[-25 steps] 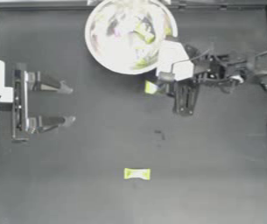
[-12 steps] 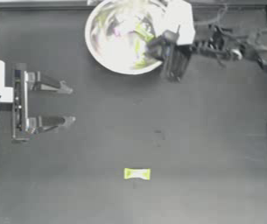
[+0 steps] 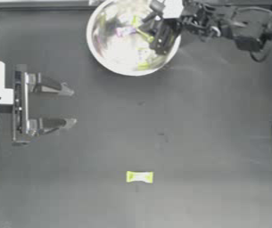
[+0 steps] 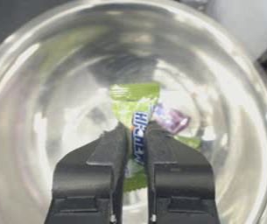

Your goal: Put candies in bowl

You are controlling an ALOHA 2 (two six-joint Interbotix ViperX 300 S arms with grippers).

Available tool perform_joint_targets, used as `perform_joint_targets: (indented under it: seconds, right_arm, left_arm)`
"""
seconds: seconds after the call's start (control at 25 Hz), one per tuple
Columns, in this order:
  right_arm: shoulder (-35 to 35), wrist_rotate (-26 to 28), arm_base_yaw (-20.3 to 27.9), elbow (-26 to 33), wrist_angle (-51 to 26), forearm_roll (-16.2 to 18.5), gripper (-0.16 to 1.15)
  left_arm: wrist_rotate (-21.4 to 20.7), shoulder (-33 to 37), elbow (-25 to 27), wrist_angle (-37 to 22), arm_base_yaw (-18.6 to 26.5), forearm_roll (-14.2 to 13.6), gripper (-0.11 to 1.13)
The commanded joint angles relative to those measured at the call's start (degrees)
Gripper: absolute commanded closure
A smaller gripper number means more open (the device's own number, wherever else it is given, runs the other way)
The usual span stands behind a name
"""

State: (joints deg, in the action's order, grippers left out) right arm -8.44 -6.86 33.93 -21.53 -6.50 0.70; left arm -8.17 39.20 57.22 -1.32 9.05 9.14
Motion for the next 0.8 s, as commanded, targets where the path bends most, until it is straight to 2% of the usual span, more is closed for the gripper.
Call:
perform_joint_targets:
  seconds: [0.04, 0.12, 0.24, 0.4, 0.56, 0.8]
  right_arm:
    - [0.53, -0.09, -0.18, 1.93, 0.18, 0.09, 0.46]
    - [0.53, -0.09, -0.18, 1.93, -0.26, 0.0, 0.26]
    - [0.62, -0.09, -0.26, 1.67, -1.32, -0.18, -0.11]
    - [2.37, 0.09, -1.14, 1.05, -1.41, -0.44, 0.01]
    - [6.94, 0.0, -3.08, -1.05, -2.2, -0.18, 0.0]
    - [17.93, -0.09, -9.23, -8.61, -2.99, -0.18, 0.0]
  left_arm:
    - [0.09, 0.0, -0.7, 0.35, 0.09, 0.18, 0.05]
    - [0.09, 0.0, -0.62, 0.44, 0.0, 0.26, 0.05]
    - [0.09, 0.0, -0.62, 0.44, 0.0, 0.26, 0.05]
    - [0.09, 0.0, -0.62, 0.44, 0.0, 0.35, 0.05]
    - [0.09, 0.0, -0.62, 0.26, 0.0, 0.62, 0.05]
    - [0.09, -0.62, -0.88, -1.32, -1.23, 1.93, 0.04]
